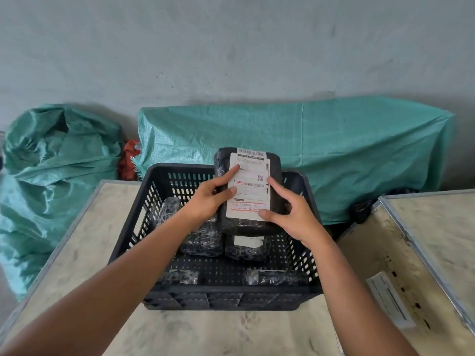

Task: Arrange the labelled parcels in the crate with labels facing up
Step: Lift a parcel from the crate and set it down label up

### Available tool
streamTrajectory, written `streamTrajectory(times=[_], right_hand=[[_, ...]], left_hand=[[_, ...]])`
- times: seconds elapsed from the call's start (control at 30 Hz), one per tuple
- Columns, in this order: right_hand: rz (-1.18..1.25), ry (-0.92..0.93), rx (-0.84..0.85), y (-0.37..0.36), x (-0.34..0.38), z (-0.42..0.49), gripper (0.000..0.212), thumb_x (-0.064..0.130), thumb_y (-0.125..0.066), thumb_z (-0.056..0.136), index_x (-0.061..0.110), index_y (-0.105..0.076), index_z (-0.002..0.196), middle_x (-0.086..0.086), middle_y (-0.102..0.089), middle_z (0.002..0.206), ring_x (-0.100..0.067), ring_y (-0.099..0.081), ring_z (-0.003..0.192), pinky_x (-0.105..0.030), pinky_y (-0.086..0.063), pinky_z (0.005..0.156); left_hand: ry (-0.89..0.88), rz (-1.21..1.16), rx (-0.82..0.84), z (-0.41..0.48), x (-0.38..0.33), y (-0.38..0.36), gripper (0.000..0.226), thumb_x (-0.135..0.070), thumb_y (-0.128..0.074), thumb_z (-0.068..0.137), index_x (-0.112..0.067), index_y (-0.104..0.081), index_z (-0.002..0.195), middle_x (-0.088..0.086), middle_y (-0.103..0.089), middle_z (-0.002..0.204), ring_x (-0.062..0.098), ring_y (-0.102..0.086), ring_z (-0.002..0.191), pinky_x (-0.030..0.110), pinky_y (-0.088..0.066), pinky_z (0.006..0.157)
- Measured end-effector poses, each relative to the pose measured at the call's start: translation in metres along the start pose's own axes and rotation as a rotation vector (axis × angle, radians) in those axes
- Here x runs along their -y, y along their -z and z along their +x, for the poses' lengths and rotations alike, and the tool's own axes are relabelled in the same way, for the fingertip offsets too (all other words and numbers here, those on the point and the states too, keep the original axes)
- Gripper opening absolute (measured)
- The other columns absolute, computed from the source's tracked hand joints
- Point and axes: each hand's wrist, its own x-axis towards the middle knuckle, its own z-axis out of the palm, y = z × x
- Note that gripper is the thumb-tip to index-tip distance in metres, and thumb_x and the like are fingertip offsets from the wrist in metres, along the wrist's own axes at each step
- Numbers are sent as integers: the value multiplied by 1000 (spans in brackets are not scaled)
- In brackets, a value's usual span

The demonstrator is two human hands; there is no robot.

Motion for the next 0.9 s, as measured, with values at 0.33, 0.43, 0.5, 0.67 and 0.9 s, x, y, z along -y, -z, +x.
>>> streamTrajectory(times=[0.33,0.43,0.5,0.67,0.9], right_hand=[[-205,-324,140,-14,-72,26,115,15,-90,75,36,-16,162,3,-32,165,-19,-35,146,-19,-35,99],[-289,-361,111,-23,-84,38,116,13,-88,77,34,-13,162,-1,-37,162,-21,-43,139,-16,-39,87],[-321,-382,92,-28,-90,45,116,12,-88,77,36,-12,162,-4,-40,160,-24,-47,138,-20,-43,88],[-339,-426,72,-43,-109,50,112,17,-87,78,34,-15,162,-8,-44,158,-27,-46,140,-25,-41,100],[-297,-482,85,-44,-124,63,110,16,-89,76,28,-21,162,-7,-39,161,-27,-41,145,-29,-36,111]], left_hand=[[295,613,231,26,90,-1,113,-28,-82,86,-41,0,162,-11,-39,152,8,-53,123,11,-49,91],[328,635,199,38,108,-4,111,-19,-79,89,-41,1,162,-5,-48,151,13,-58,121,25,-52,98],[343,683,166,44,116,-4,110,-15,-77,89,-43,1,161,-1,-52,146,16,-64,113,32,-58,93],[367,930,20,54,136,-12,103,-15,-78,88,-39,-11,162,13,-1,170,37,-38,144,37,-45,106],[430,1023,44,54,151,-21,97,-20,-76,91,-16,-11,163,11,32,164,43,-9,154,46,-26,123]])
